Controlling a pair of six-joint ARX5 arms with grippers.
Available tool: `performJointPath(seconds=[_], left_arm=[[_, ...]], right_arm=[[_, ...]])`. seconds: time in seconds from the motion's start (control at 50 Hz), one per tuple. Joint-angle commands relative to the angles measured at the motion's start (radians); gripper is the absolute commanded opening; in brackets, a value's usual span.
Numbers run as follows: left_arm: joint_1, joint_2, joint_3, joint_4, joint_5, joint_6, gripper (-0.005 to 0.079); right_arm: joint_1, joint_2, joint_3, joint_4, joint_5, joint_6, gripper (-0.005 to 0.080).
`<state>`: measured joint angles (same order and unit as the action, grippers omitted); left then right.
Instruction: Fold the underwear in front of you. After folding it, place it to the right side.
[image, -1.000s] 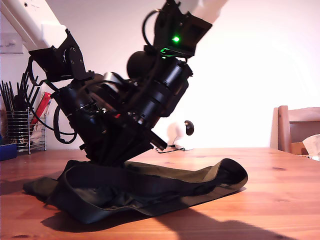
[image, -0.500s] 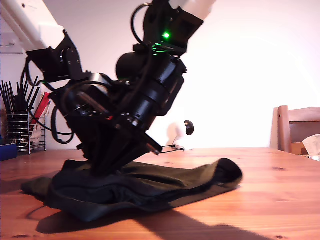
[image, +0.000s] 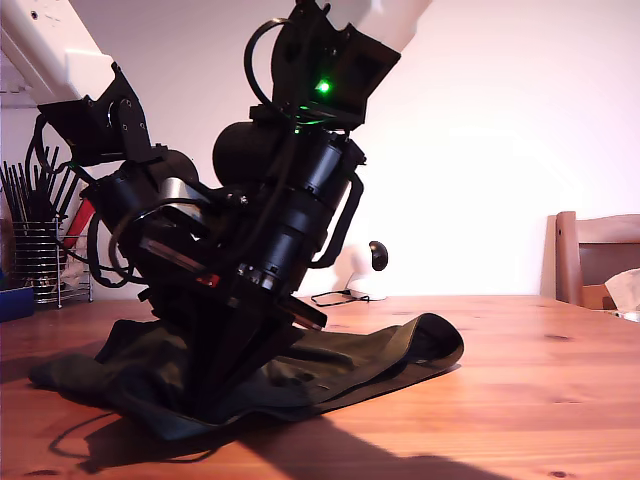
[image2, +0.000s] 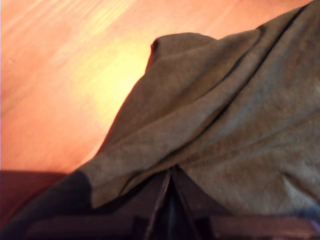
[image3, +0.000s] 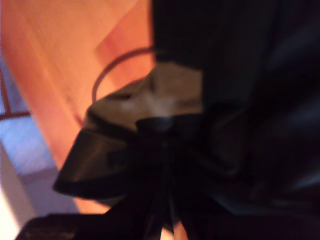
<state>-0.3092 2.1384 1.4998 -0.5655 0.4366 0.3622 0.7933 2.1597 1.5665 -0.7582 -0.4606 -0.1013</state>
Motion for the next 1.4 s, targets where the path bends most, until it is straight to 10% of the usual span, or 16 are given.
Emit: performJointPath(seconds=[0.0, 0.78, 1.0, 1.22, 1.38], left_arm=[[0.0, 0.05, 0.0, -0.003, 0.004, 0.004, -0.0021], [-0.015, 0.048, 0.247, -0.282, 0.155, -0.027, -0.0011], [-0.024, 0.048, 0.253, -0.389, 0.129, -0.034, -0.0007], [-0.026, 0.048, 0.253, -0.568, 0.061, -0.055, 0.0242], [-0.033, 0.048, 0.253, -0.574, 0.029, -0.113, 0.0259]], right_arm=[[0.013, -0.026, -0.023, 0.006, -0.003, 0.005, -0.0013], [-0.228, -0.188, -0.021, -0.134, 0.18, -0.06, 0.0028], [-0.304, -0.188, -0.021, -0.091, 0.192, -0.08, 0.0233], [-0.338, -0.175, -0.021, 0.01, 0.175, -0.079, 0.0279], [-0.338, -0.174, -0.021, 0.066, 0.175, -0.079, 0.0279]])
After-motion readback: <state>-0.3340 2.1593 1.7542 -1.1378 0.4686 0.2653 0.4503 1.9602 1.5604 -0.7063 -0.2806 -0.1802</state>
